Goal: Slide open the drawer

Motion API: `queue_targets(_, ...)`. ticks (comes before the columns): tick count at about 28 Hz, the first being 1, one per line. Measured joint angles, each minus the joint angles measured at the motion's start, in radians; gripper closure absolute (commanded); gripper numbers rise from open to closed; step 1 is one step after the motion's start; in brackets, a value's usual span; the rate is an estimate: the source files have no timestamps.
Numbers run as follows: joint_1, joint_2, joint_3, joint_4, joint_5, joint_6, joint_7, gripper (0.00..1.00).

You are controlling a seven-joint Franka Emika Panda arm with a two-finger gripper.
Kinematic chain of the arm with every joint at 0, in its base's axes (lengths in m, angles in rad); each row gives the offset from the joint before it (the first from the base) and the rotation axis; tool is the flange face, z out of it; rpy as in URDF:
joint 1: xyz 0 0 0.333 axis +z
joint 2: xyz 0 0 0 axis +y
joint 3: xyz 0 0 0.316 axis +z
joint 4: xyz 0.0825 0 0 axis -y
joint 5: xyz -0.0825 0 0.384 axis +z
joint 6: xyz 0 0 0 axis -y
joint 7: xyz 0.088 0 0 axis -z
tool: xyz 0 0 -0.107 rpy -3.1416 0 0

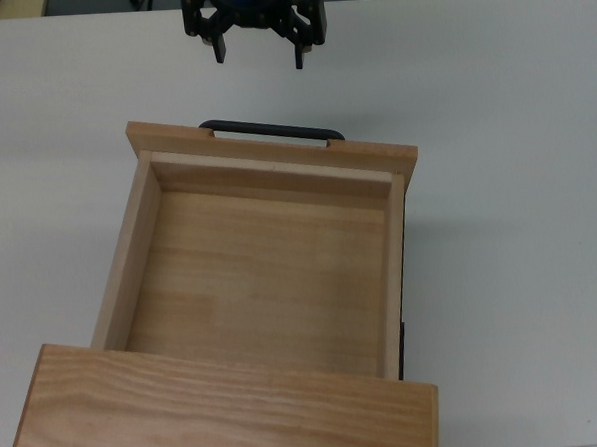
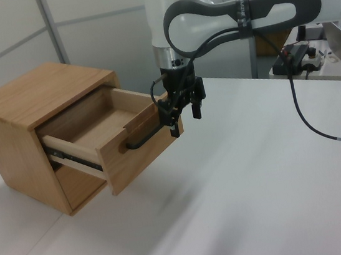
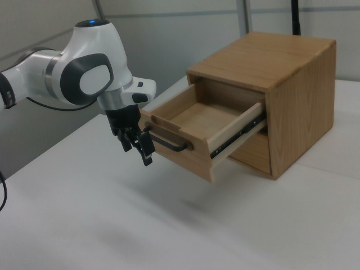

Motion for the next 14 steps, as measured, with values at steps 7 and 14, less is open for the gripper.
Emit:
queue_targets(7,0.0,0.0,0.0,0.004,0.0,0.0,-0.002,0.0)
queue_targets(14,0.0,0.0,0.0,0.006,0.0,0.0,-0.02,0.0)
